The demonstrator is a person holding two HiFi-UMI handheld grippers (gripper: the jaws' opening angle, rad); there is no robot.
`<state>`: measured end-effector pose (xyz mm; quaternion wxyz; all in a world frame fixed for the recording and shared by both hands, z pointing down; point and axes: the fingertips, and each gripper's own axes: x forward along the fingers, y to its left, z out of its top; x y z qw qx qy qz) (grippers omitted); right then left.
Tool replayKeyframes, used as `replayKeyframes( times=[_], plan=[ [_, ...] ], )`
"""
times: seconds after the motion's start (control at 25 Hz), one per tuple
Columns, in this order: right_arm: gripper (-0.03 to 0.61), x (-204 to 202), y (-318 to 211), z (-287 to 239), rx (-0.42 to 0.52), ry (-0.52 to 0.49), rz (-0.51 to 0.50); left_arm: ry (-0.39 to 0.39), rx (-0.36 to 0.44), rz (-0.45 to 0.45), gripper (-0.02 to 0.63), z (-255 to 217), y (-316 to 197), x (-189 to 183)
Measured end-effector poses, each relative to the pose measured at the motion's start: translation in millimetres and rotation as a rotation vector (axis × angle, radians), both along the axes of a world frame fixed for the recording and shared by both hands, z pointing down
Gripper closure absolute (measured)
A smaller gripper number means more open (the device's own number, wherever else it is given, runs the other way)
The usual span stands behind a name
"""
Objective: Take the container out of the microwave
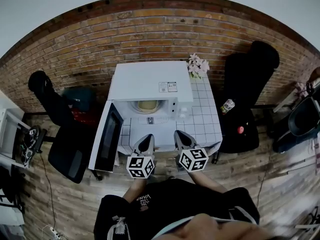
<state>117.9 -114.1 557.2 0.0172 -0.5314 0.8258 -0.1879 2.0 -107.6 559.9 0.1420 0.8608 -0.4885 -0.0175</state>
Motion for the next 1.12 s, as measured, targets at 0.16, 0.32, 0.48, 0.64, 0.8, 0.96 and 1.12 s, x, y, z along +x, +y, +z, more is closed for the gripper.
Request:
replayKeyframes(
  times=[0.16, 0.32, 0.48, 0.64, 0.8, 0.96, 1.12],
  plan=[
    [0.574, 3.5, -4.2, 6.7, -0.019, -0.01, -0.017, -0.006, -0.009, -0.016, 0.604, 2.6, -5.3, 4.6],
    [0.573, -0.5, -13.3, 15.4, -0.042, -0.017, -0.025, -0.011, -0.01, -0.026, 0.603, 4.5, -20.3, -0.2],
    [0.574, -5.4, -31.3, 18.5, -0.053, -0.017, -0.009, -0.016, -0.008, -0.013, 0.603, 4.5, -42.3, -6.3],
    [0.574, -13.9, -54.2, 17.1, -0.047, -0.011, 0.016, -0.026, -0.01, 0.014, 0.603, 5.6, -69.0, -12.8],
    [0.574, -26.0, -75.3, 20.8, -0.054, -0.002, 0.021, -0.035, -0.011, 0.026, 0.603, 6.4, -94.8, -22.2],
    [0.574, -35.9, -96.9, 26.5, -0.065, -0.005, 0.033, -0.039, -0.016, 0.034, 0.603, 9.9, -116.8, -30.2],
    [0.574, -45.2, -114.3, 34.1, -0.078, 0.002, 0.035, -0.037, -0.024, 0.039, 0.603, 15.2, -133.1, -35.8]
  ],
)
